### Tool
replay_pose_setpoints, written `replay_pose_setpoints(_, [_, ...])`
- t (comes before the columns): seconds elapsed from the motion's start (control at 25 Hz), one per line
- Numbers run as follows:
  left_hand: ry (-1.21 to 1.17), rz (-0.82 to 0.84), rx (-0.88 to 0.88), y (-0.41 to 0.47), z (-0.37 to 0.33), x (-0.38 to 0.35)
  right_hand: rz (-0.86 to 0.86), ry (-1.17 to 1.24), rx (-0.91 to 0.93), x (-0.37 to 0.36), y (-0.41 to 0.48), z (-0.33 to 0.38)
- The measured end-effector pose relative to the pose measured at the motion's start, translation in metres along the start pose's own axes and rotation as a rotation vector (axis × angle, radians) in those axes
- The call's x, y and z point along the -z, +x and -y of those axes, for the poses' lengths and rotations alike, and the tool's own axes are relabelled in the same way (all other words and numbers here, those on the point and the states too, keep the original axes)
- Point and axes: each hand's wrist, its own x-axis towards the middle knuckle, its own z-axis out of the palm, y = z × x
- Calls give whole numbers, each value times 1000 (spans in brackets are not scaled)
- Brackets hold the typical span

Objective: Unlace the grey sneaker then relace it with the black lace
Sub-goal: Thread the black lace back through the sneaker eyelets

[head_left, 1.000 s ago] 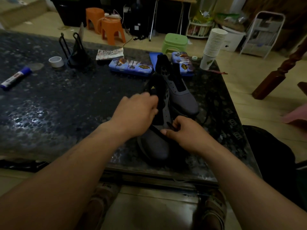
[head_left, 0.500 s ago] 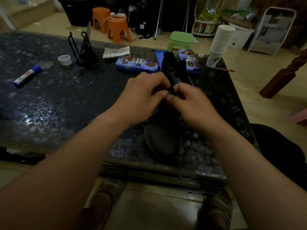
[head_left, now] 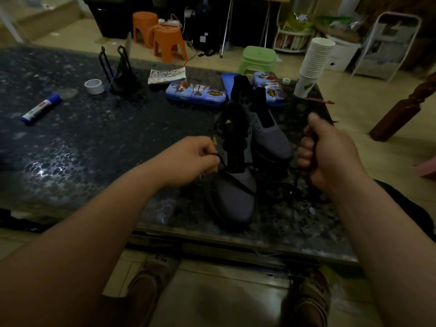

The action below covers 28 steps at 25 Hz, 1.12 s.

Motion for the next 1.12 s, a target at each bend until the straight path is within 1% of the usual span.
replay_pose_setpoints(0.08, [-295, -7, 26, -2, -10, 6, 88, -483, 1, 5, -6, -13])
replay_pose_setpoints(0.16, [-509, -43, 8, -4, -21, 12, 250, -838, -92, 7, -15, -25])
replay_pose_setpoints(0.2, [-566, -68, -6, -3, -26, 14, 290, -993, -103, 8, -19, -26])
replay_pose_setpoints(0.24, [-591, -94, -19, -3, -33, 16, 283, -1171, -60, 11, -23, -24])
replay_pose_setpoints(0.28, [-597, -114, -38, -3, -39, 17, 233, -1352, 19, 14, -25, -20])
replay_pose_setpoints(0.32, [-594, -122, -67, -3, -44, 17, 149, -1484, 137, 15, -27, -15])
replay_pose_setpoints(0.36, [-587, -125, -106, -3, -49, 16, 70, -1511, 279, 12, -31, -9])
replay_pose_setpoints(0.4, [-581, -120, -155, -3, -53, 15, 51, -1441, 416, 5, -35, -5])
replay_pose_setpoints(0.44, [-581, -112, -204, -3, -57, 13, 121, -1296, 506, -6, -39, -1])
replay_pose_setpoints(0.48, [-587, -100, -238, -2, -60, 11, 252, -1106, 531, -20, -42, 0])
replay_pose_setpoints(0.52, [-612, -86, -260, -2, -62, 10, 396, -918, 491, -34, -43, -1])
replay_pose_setpoints(0.56, [-658, -82, -269, -1, -62, 10, 479, -754, 420, -45, -41, -5])
replay_pose_setpoints(0.6, [-720, -111, -260, 2, -59, 9, 477, -630, 343, -51, -36, -8])
replay_pose_setpoints(0.64, [-745, -195, -221, 4, -54, 6, 424, -543, 267, -51, -29, -11])
replay_pose_setpoints(0.68, [-694, -319, -148, 8, -44, 1, 355, -463, 192, -49, -23, -14])
replay_pose_setpoints(0.72, [-565, -426, -55, 10, -32, -7, 295, -383, 125, -45, -19, -16])
replay_pose_setpoints(0.76, [-386, -439, 40, 8, -19, -20, 260, -322, 73, -41, -15, -19])
replay_pose_setpoints(0.8, [-186, -353, 89, 6, -6, -35, 245, -291, 39, -37, -11, -20])
replay_pose_setpoints(0.84, [21, -237, 89, 2, 4, -51, 241, -283, 19, -35, -8, -21])
replay_pose_setpoints(0.88, [189, -171, 75, -2, 11, -63, 244, -277, 16, -35, -5, -20])
replay_pose_setpoints(0.92, [296, -169, 54, -5, 15, -70, 249, -269, 26, -36, -3, -20])
replay_pose_setpoints(1.04, [348, -256, 22, -11, 18, -74, 217, -226, 107, -43, -4, -14])
replay_pose_setpoints(1.12, [366, -275, 20, -11, 18, -76, 155, -95, 174, -46, -4, -6])
